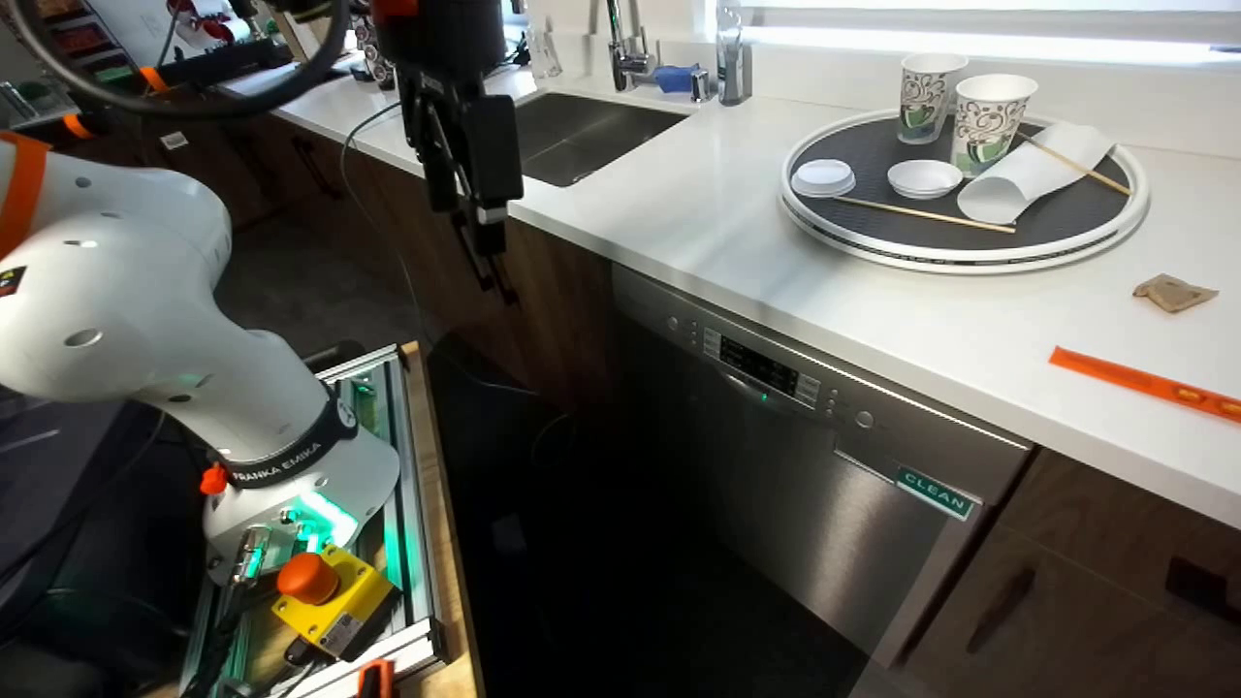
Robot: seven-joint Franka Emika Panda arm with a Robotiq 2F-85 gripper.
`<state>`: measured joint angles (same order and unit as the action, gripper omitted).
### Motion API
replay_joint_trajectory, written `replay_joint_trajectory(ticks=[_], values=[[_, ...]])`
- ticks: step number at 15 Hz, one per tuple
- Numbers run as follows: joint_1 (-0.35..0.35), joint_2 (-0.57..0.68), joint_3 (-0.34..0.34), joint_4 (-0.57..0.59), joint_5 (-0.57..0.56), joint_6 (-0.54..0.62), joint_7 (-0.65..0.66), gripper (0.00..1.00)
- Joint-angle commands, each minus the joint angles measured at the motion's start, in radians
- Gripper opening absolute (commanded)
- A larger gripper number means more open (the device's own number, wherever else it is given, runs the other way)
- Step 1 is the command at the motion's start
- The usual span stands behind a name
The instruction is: Press a button on the dishwasher
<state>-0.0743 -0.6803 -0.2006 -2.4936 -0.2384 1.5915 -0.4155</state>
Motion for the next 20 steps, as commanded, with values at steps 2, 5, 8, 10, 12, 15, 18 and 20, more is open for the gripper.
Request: replay_joint_trajectory(ticks=[2,5,8,10,12,15,18,20], values=[[0.001,0.074,-0.092,-0.054,0.001,0.177,-0.051,1.00],[-0.008,0.089,-0.148,-0.139,-0.007,0.433,-0.140,1.00],[-0.027,0.133,-0.178,-0.227,-0.005,0.686,-0.179,1.00],[-0.053,0.169,-0.186,-0.289,-0.017,0.849,-0.187,1.00],[-0.041,0.263,-0.204,-0.265,0.033,0.932,-0.202,1.00],[-0.063,0.233,-0.178,-0.283,0.042,0.898,-0.188,1.00],[-0.064,0.267,-0.178,-0.276,0.052,0.901,-0.188,1.00],[-0.063,0.268,-0.178,-0.275,0.053,0.901,-0.188,1.00]])
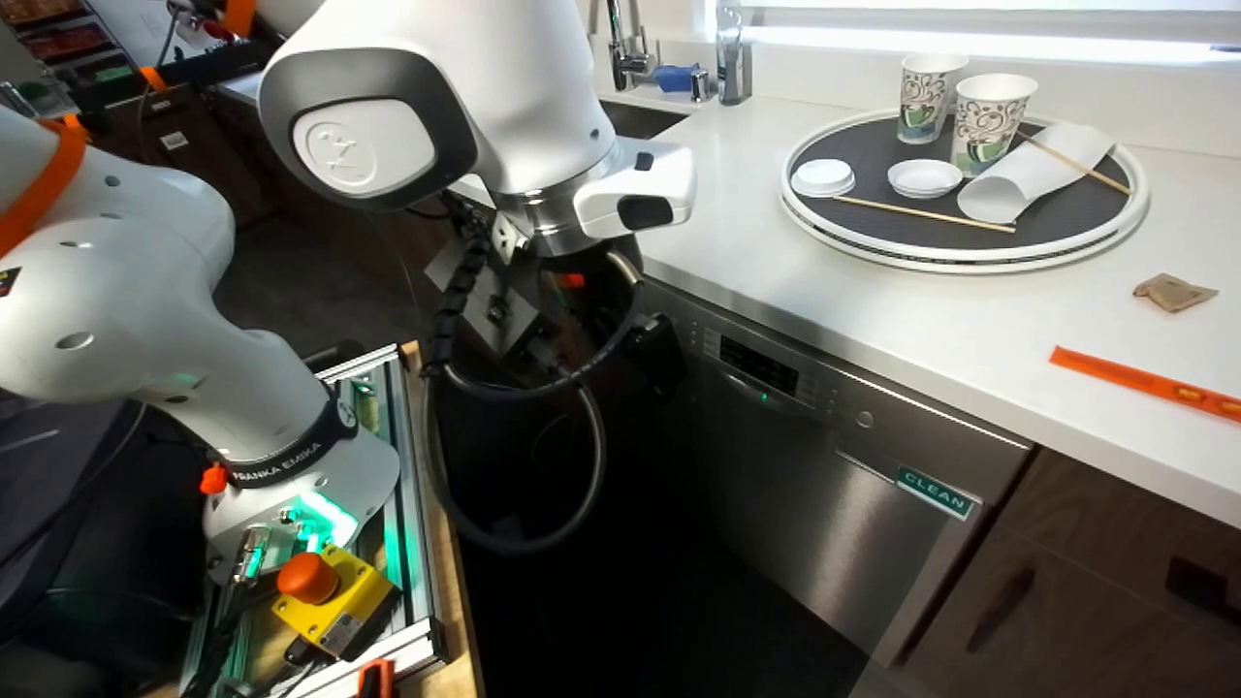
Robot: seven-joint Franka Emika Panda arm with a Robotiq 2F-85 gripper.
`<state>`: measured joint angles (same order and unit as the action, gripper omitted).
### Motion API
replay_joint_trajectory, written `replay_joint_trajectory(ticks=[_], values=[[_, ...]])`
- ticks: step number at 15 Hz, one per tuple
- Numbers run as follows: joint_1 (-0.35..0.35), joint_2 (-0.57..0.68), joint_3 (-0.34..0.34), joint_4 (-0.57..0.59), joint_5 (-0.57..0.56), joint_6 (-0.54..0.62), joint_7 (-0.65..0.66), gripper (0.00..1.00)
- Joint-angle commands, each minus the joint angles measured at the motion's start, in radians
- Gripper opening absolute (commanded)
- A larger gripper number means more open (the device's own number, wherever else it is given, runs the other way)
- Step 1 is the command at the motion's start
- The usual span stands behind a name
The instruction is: Press a button on the dishwasher
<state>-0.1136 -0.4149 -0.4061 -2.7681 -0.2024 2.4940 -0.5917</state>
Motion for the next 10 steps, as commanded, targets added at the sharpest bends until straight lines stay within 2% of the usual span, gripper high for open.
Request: replay_joint_trajectory(ticks=[1,4,6,10], values=[[-0.024,0.015,0.035,0.001,0.010,0.007,-0.009,1.00],[-0.035,0.076,0.028,0.002,0.002,0.093,-0.023,1.00],[-0.051,0.134,0.020,0.002,-0.011,0.191,-0.028,1.00],[-0.036,0.270,-0.024,0.001,0.054,0.400,-0.112,1.00]])
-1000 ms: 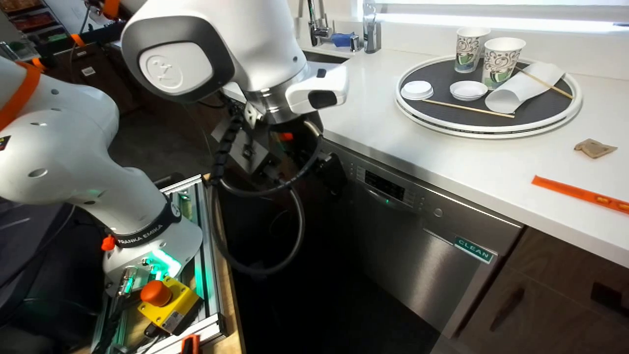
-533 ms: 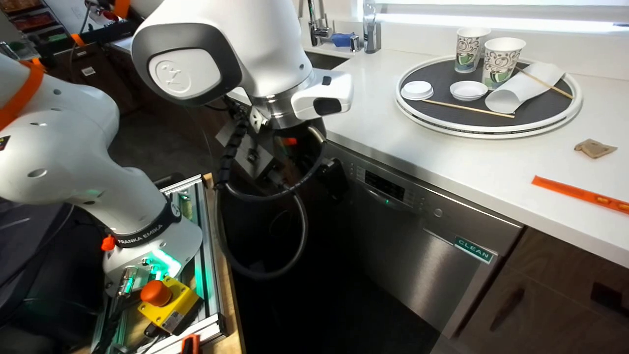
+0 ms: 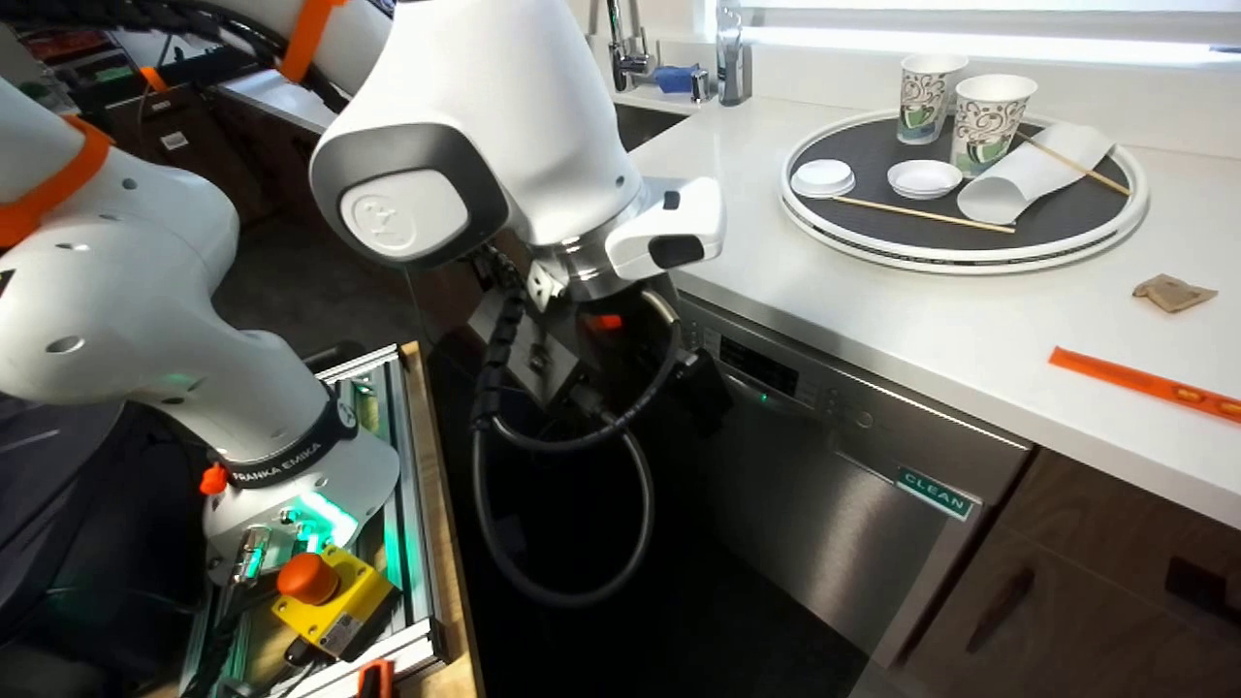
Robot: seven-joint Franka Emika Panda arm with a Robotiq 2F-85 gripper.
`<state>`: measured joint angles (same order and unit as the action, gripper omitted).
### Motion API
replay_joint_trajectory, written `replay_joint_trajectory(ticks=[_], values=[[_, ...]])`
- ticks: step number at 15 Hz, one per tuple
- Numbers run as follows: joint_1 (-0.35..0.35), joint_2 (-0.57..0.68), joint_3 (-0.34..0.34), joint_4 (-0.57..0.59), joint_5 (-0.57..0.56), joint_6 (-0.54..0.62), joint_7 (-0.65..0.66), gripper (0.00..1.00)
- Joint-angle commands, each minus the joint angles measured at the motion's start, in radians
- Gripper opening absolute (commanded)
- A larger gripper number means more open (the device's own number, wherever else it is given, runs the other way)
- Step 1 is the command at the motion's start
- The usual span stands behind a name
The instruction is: Press a button on the dishwasher
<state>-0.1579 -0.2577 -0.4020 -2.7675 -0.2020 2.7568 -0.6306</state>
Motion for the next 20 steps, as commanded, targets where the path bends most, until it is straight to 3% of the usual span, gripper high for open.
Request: replay_joint_trajectory(ticks=[1,3,6,7,8,15,20], values=[[0.019,0.146,-0.040,0.000,0.084,0.189,-0.106,1.00],[0.065,0.202,-0.081,-0.001,0.157,0.268,-0.163,1.00],[0.107,0.247,-0.087,0.000,0.299,0.309,-0.248,1.00],[0.097,0.276,-0.075,0.019,0.304,0.292,-0.227,1.00],[0.076,0.230,-0.071,0.003,0.249,0.279,-0.203,1.00],[0.086,0.262,-0.071,0.017,0.273,0.279,-0.204,1.00],[0.097,0.319,-0.051,0.030,0.336,0.371,-0.212,1.00]])
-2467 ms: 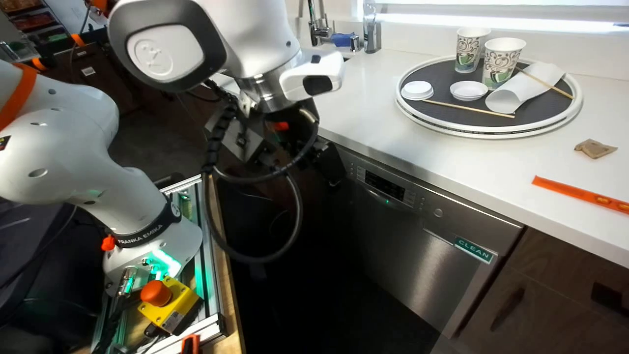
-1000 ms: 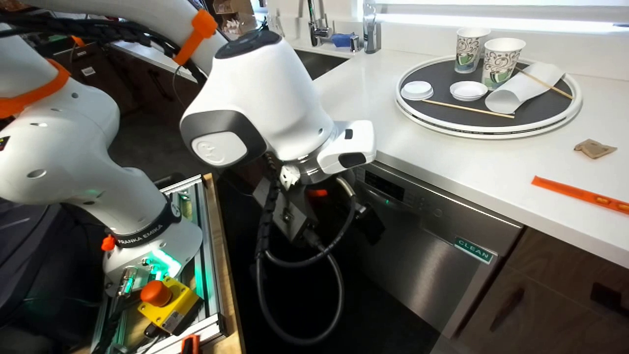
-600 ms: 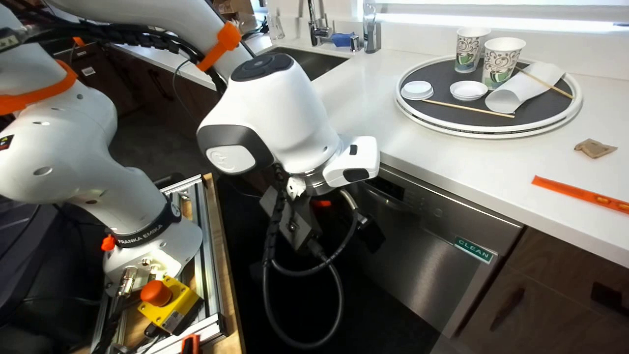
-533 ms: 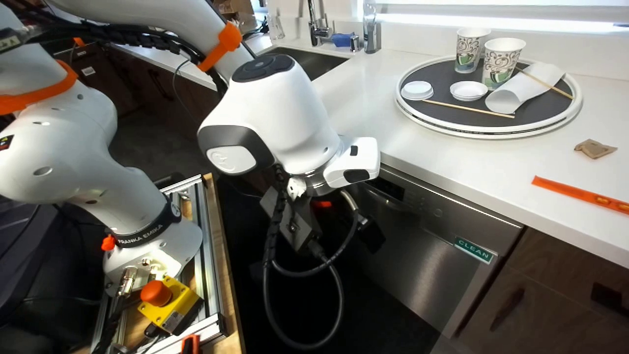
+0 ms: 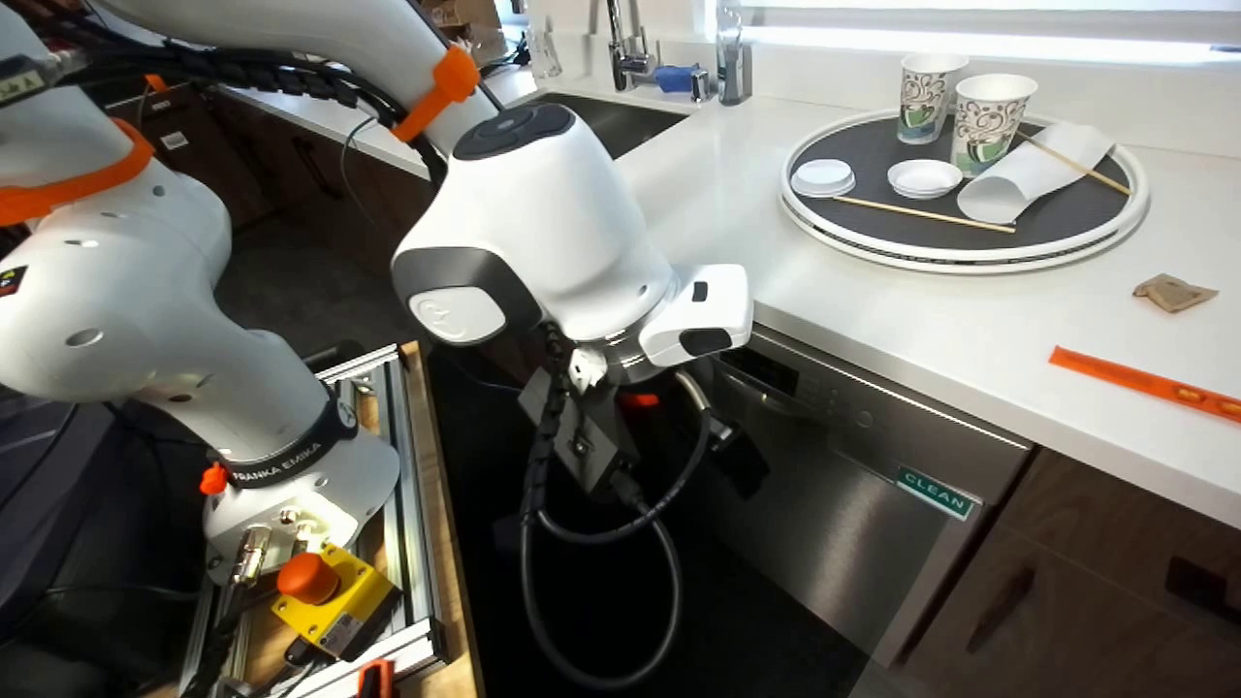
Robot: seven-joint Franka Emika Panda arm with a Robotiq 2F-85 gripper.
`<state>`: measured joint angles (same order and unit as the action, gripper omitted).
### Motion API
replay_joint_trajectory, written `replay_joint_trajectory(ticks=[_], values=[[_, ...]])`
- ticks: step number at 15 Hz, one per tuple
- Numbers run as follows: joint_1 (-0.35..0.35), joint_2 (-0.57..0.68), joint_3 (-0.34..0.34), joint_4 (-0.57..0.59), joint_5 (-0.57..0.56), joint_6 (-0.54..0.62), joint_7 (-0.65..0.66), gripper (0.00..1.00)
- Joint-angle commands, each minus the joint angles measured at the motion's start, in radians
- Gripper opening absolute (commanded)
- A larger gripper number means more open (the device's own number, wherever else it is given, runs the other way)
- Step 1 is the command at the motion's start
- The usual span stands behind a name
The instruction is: Press a button on the dishwasher
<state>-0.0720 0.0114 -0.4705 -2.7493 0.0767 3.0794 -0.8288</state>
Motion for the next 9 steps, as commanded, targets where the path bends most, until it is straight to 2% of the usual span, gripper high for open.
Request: replay_joint_trajectory(ticks=[1,4,7,9], values=[[0.011,0.076,0.027,0.021,0.075,0.057,-0.016,1.00],[-0.014,0.104,0.093,0.040,0.181,0.047,-0.048,1.00],[-0.078,0.131,0.207,0.092,0.347,0.008,-0.126,1.00],[-0.145,0.172,0.292,0.147,0.463,-0.002,-0.198,1.00]])
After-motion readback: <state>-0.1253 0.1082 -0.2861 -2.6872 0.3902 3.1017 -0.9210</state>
